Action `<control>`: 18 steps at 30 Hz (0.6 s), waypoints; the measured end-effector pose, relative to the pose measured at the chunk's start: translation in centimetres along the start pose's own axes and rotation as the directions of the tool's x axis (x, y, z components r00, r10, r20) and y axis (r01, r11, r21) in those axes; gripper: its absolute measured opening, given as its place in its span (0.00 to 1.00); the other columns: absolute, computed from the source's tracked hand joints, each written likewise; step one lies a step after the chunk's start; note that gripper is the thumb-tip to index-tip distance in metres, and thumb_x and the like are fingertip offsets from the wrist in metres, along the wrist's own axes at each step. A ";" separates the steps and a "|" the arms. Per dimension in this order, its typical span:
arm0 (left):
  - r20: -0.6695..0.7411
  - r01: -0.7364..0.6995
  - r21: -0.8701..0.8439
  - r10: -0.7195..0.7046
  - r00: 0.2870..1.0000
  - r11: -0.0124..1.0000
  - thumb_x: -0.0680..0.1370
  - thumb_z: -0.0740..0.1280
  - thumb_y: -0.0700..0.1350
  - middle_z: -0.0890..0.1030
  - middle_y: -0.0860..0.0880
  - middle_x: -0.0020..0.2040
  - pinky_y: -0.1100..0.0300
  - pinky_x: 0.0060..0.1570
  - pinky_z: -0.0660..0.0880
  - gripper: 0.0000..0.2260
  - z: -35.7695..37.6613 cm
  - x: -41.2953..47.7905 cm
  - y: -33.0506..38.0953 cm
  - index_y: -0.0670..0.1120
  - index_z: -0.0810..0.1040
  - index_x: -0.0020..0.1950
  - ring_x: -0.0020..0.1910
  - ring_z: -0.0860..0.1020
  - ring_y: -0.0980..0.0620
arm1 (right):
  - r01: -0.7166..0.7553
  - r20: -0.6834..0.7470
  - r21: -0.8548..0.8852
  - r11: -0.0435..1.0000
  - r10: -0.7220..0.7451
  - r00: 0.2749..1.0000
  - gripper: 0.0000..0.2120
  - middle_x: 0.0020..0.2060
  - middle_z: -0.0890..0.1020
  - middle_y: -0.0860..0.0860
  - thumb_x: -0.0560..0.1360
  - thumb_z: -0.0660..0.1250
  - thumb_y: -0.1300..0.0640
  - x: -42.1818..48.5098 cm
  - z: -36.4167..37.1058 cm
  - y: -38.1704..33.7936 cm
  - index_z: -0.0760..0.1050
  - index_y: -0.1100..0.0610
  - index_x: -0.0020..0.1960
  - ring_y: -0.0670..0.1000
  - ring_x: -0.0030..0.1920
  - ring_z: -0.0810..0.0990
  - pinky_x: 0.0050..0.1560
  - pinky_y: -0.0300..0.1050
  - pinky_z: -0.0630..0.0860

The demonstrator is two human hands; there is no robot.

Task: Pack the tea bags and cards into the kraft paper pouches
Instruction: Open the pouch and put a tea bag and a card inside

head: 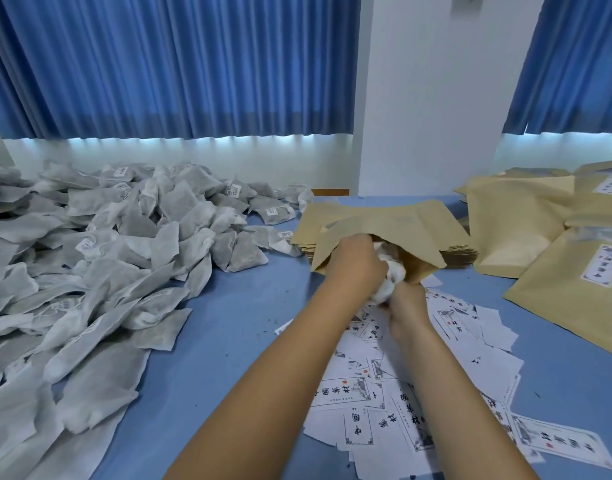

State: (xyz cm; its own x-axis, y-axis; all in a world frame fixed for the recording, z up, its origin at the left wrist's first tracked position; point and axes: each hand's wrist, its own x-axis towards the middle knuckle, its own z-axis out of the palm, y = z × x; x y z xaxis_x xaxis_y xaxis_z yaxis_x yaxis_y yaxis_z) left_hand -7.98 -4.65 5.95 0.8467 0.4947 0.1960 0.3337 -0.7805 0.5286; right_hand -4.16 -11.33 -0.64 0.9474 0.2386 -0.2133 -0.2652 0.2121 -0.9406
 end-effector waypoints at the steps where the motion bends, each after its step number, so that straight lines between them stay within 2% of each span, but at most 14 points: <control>1: 0.108 0.058 0.084 -0.067 0.992 0.995 0.77 0.65 0.44 0.78 0.41 0.57 0.55 0.50 0.72 0.13 -0.2 1.2 0.1 0.40 0.75 0.58 0.55 0.76 0.43 | 0.030 0.005 0.012 0.999 -0.030 1.000 0.10 0.38 0.78 0.57 0.77 0.55 0.71 0.0 0.1 0.1 0.74 0.62 0.47 0.55 0.38 0.82 0.29 0.39 0.75; 2: 0.192 0.076 0.159 -0.107 0.975 0.984 0.78 0.64 0.45 0.76 0.42 0.60 0.55 0.53 0.72 0.16 -0.4 2.2 0.3 0.40 0.73 0.63 0.56 0.76 0.44 | 0.057 0.022 -0.006 0.998 -0.057 0.998 0.10 0.34 0.79 0.56 0.76 0.55 0.70 -0.3 0.3 0.0 0.74 0.62 0.49 0.49 0.29 0.80 0.24 0.36 0.71; 4: 0.247 0.014 0.277 -0.086 0.965 0.961 0.78 0.62 0.47 0.75 0.44 0.62 0.55 0.54 0.69 0.18 -0.3 4.1 0.7 0.42 0.71 0.66 0.54 0.73 0.45 | 0.107 0.056 -0.025 0.994 -0.105 0.993 0.10 0.26 0.79 0.51 0.76 0.55 0.68 -0.7 0.8 0.3 0.73 0.60 0.46 0.45 0.22 0.75 0.22 0.36 0.68; 6: 0.166 -0.005 0.380 -0.063 0.984 0.925 0.78 0.61 0.48 0.73 0.44 0.64 0.55 0.55 0.69 0.18 -0.5 5.2 0.2 0.44 0.70 0.67 0.58 0.72 0.44 | 0.099 0.105 0.020 0.995 -0.100 0.989 0.10 0.22 0.78 0.49 0.77 0.54 0.68 -1.3 1.5 0.7 0.72 0.59 0.45 0.45 0.20 0.73 0.21 0.36 0.67; 8: 0.081 0.048 0.463 -0.096 0.992 0.885 0.80 0.58 0.49 0.68 0.40 0.69 0.50 0.64 0.67 0.21 -0.5 6.0 -0.9 0.43 0.66 0.71 0.66 0.68 0.40 | 0.065 0.150 0.033 0.997 -0.070 0.986 0.10 0.22 0.77 0.50 0.78 0.54 0.68 -1.6 1.8 0.8 0.72 0.59 0.46 0.45 0.19 0.72 0.20 0.35 0.67; 10: 0.151 0.111 0.410 -0.187 0.971 0.905 0.81 0.56 0.48 0.65 0.39 0.71 0.50 0.63 0.67 0.21 -0.5 5.3 -0.6 0.42 0.63 0.73 0.68 0.67 0.39 | 0.010 0.138 0.061 0.998 -0.019 0.990 0.09 0.25 0.76 0.53 0.78 0.55 0.69 -1.2 1.4 0.4 0.71 0.61 0.46 0.45 0.19 0.72 0.20 0.36 0.66; 12: 0.239 0.117 0.247 -0.178 0.955 0.962 0.81 0.57 0.44 0.73 0.41 0.65 0.56 0.52 0.68 0.17 -0.1 4.0 0.7 0.41 0.70 0.68 0.56 0.73 0.43 | -0.047 0.107 0.153 0.987 0.031 0.994 0.10 0.28 0.75 0.54 0.77 0.54 0.71 -0.8 0.7 -0.1 0.71 0.61 0.45 0.46 0.20 0.71 0.21 0.37 0.66; 13: 0.231 0.091 0.212 -0.141 0.963 0.973 0.80 0.58 0.42 0.76 0.42 0.60 0.58 0.48 0.68 0.15 0.2 2.8 1.1 0.40 0.72 0.65 0.48 0.73 0.45 | -0.044 0.091 0.164 0.985 0.030 0.995 0.11 0.27 0.75 0.53 0.76 0.54 0.72 -0.5 0.4 -0.3 0.71 0.59 0.44 0.46 0.21 0.71 0.22 0.37 0.66; 14: 0.203 0.031 0.217 -0.076 0.976 0.976 0.80 0.60 0.41 0.76 0.42 0.56 0.60 0.47 0.68 0.14 0.2 1.3 1.4 0.40 0.73 0.64 0.44 0.72 0.47 | -0.028 0.066 0.139 0.990 0.019 0.998 0.13 0.26 0.74 0.52 0.75 0.54 0.72 -0.3 0.1 -0.4 0.71 0.58 0.41 0.47 0.23 0.70 0.23 0.37 0.66; 15: 0.109 -0.081 0.268 0.054 0.993 0.960 0.79 0.60 0.42 0.75 0.43 0.58 0.60 0.49 0.69 0.14 0.5 -0.1 1.1 0.40 0.72 0.64 0.47 0.72 0.47 | -0.016 0.055 0.115 0.993 0.010 0.998 0.14 0.24 0.73 0.50 0.73 0.54 0.72 -0.3 -0.1 -0.6 0.71 0.56 0.37 0.48 0.25 0.69 0.24 0.36 0.66; 16: 0.033 -0.201 0.322 0.202 0.979 0.925 0.79 0.60 0.42 0.73 0.44 0.60 0.58 0.54 0.69 0.14 0.9 -1.7 0.5 0.41 0.72 0.64 0.53 0.72 0.47 | -0.013 0.047 0.095 0.995 0.009 0.999 0.15 0.23 0.72 0.50 0.73 0.54 0.72 -0.2 -0.3 -0.7 0.70 0.56 0.34 0.49 0.26 0.68 0.23 0.34 0.66; 17: 0.001 -0.339 0.329 0.358 0.934 0.882 0.79 0.60 0.43 0.73 0.46 0.60 0.57 0.56 0.69 0.14 0.8 -3.3 -0.2 0.42 0.73 0.63 0.57 0.71 0.48 | -0.027 0.043 0.094 0.995 0.023 0.999 0.15 0.22 0.71 0.50 0.73 0.55 0.72 -0.2 -0.5 -0.8 0.69 0.57 0.33 0.49 0.25 0.69 0.22 0.32 0.65; 18: 0.033 -0.453 0.263 0.462 0.886 0.852 0.78 0.60 0.43 0.74 0.49 0.55 0.58 0.52 0.70 0.11 0.5 -4.9 -1.0 0.44 0.75 0.59 0.55 0.72 0.52 | -0.048 0.038 0.097 0.994 0.045 0.998 0.15 0.21 0.71 0.51 0.73 0.55 0.73 -0.1 -0.6 -0.8 0.69 0.58 0.33 0.49 0.24 0.69 0.20 0.31 0.64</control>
State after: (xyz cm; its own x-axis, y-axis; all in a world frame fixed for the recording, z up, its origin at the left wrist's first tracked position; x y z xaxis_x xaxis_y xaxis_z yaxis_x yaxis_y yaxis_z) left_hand -12.25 -6.47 3.99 0.9184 0.0656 0.3901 0.0095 -0.9895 0.1440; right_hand -3.92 -12.10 -0.07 0.9269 0.2841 -0.2450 -0.3270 0.2913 -0.8990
